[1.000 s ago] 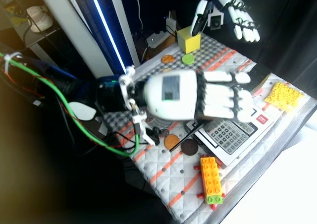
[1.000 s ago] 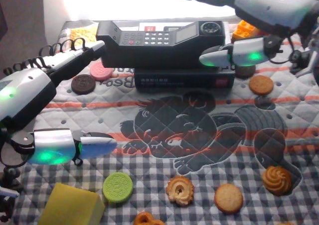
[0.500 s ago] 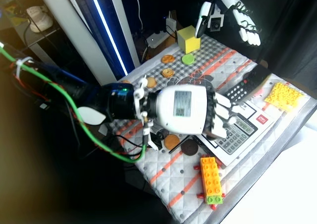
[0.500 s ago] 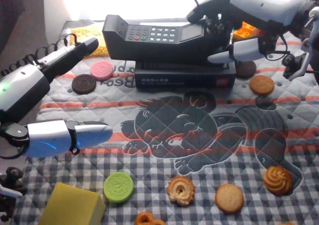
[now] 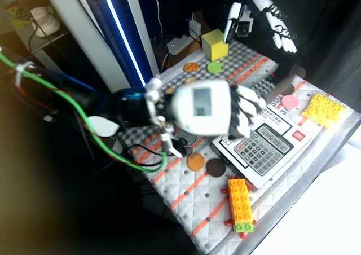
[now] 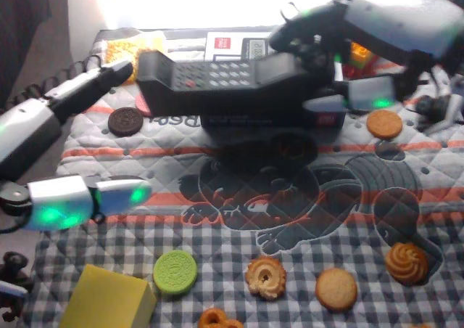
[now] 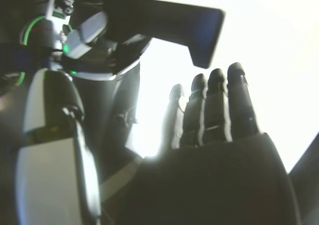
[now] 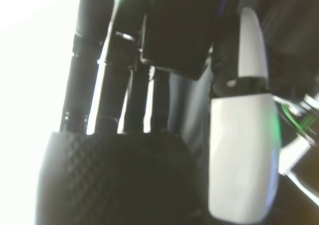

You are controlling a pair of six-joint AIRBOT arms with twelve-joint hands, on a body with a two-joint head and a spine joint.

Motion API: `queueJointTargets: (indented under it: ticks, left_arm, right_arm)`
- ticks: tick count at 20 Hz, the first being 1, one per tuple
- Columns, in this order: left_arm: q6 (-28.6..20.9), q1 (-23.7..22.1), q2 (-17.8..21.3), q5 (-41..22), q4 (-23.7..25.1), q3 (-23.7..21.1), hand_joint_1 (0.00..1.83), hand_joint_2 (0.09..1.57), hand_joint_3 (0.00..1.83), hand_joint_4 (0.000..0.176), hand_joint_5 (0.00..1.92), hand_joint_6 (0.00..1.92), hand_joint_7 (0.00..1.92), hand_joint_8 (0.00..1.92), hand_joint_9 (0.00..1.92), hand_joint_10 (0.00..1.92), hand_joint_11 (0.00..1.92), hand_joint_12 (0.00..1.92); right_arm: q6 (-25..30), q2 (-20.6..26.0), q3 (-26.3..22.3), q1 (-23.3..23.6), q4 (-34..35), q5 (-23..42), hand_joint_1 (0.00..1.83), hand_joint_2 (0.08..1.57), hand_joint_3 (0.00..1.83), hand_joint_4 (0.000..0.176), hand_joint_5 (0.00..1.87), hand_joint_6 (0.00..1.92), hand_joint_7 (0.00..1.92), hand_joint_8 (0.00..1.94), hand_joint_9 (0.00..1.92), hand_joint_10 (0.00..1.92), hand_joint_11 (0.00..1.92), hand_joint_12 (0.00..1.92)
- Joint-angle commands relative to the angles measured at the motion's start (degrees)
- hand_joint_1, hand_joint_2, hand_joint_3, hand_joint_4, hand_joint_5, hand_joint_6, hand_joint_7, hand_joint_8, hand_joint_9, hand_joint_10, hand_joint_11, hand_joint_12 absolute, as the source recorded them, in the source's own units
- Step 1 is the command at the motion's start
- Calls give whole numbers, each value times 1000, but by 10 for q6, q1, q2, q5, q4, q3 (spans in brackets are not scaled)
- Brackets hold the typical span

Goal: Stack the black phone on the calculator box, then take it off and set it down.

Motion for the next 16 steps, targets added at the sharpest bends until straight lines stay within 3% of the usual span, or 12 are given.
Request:
queueJointTargets:
  ticks: [1,2,3,4,6,7,8,9,11,12,13,16]
  left_arm:
    - [-12,-1,7,-82,7,1,823,946,5,79,65,2,50,1,2,0,0,0]
    - [-24,6,11,-86,5,1,825,944,4,81,59,0,49,0,3,1,0,0]
    - [-31,10,14,-90,5,0,825,952,8,52,69,5,42,0,2,1,0,0]
    - [-33,14,16,-94,5,-2,824,955,9,49,76,8,47,2,11,5,0,0]
    - [-33,17,19,-99,3,-5,764,973,15,79,37,0,50,2,20,7,0,0]
    - [-33,17,19,-99,2,-5,764,973,15,79,37,0,50,2,20,7,0,0]
    - [-33,18,19,-99,1,-5,762,955,5,95,49,7,76,12,40,14,0,0]
    - [-33,20,20,-99,1,-6,754,951,3,72,53,8,85,13,51,18,22,10]
    - [-33,25,22,-103,-1,-8,785,932,0,85,59,8,82,9,56,16,47,27]
    - [-33,26,23,-104,-2,-9,785,932,0,85,59,8,82,9,56,16,47,27]
    - [-33,27,23,-106,-3,-9,779,923,5,72,84,1,97,1,71,10,9,216]
    - [-33,31,24,-106,-5,-10,784,932,5,28,112,3,77,0,48,1,0,199]
  right_arm:
    - [4,12,-6,-1,17,100,1273,1078,0,0,982,843,1170,837,1268,557,1094,986]
    - [5,23,-17,-11,17,120,1271,1071,3,0,982,856,1188,786,1294,479,1098,957]
    - [5,33,-25,-17,17,134,1265,1073,0,0,982,888,1201,727,1323,364,1151,844]
    - [5,46,-35,-23,17,146,1257,1076,4,0,967,936,1184,729,1347,259,1188,750]
    - [5,86,-63,-50,15,175,1259,1076,0,0,994,855,1162,800,1386,102,1236,680]
    - [5,92,-68,-56,14,179,1259,1076,0,0,994,855,1162,800,1386,102,1236,680]
    - [5,102,-75,-67,13,185,1374,1031,22,0,1038,696,1169,714,1226,707,1207,686]
    - [5,113,-84,-79,11,192,1288,1074,0,0,975,873,1202,703,1234,476,1204,657]
    - [5,130,-102,-103,11,212,1278,1066,0,0,968,885,1242,661,1391,96,1210,603]
    - [5,135,-107,-111,11,218,1278,1066,0,0,968,885,1242,661,1391,96,1210,603]
    - [5,141,-113,-124,11,229,1280,1064,0,0,993,822,1226,712,1411,86,1242,619]
    - [9,147,-120,-161,15,232,1293,1046,0,0,1021,777,1288,602,1478,63,1307,639]
